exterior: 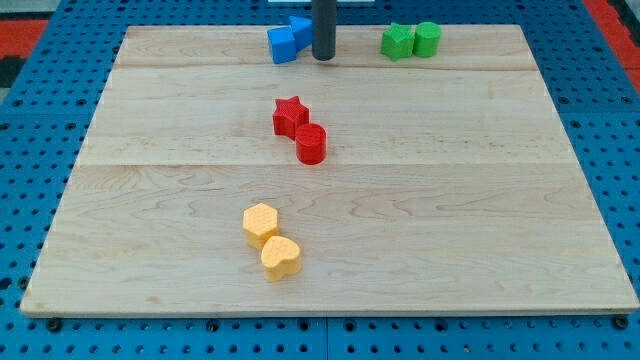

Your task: Move the blue triangle to the left and a bit down

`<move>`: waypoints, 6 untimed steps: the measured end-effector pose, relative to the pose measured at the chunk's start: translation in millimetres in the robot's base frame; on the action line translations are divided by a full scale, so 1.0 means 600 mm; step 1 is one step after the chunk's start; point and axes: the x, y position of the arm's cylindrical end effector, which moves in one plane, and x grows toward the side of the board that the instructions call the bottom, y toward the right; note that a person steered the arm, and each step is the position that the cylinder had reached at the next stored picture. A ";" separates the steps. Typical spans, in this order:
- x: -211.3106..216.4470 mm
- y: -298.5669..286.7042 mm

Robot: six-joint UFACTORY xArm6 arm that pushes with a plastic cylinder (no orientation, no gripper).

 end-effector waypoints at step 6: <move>-0.062 -0.326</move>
